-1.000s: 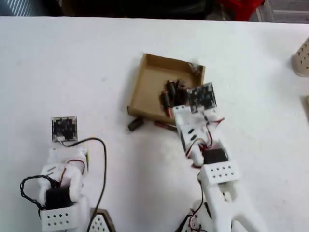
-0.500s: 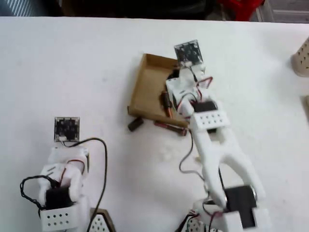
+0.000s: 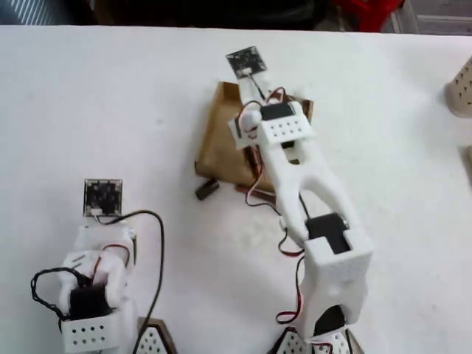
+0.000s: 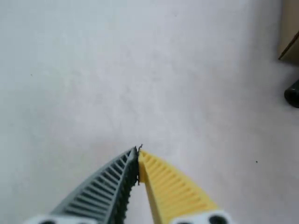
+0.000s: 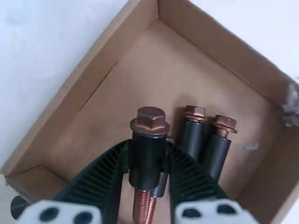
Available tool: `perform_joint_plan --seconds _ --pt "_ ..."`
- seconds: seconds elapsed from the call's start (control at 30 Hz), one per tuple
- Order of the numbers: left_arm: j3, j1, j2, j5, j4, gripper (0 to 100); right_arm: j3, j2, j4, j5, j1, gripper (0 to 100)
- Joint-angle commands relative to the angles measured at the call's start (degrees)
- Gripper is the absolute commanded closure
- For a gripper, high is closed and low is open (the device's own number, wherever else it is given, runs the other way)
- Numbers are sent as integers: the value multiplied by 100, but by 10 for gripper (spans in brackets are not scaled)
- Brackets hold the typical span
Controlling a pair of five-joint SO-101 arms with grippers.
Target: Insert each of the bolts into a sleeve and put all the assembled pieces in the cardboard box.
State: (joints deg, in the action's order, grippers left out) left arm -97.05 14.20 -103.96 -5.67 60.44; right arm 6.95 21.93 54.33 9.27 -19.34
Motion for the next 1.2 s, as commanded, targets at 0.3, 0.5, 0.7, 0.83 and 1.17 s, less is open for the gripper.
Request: perform_joint_plan --seconds 0.3,0.5,0.7,0.83,1.17 --pt "9 40 -31 -53 9 977 466 453 -215 -413 -321 957" --pt "9 40 -31 -53 9 977 440 567 -189 -404 -330 904" --pt "9 40 -31 -53 9 977 440 -4 154 -422 -347 924" --pt "9 40 -31 -53 9 977 440 -611 699 -457 -374 925" --pt "9 40 -31 -53 9 977 422 -1341 2273 -1855 -840 926"
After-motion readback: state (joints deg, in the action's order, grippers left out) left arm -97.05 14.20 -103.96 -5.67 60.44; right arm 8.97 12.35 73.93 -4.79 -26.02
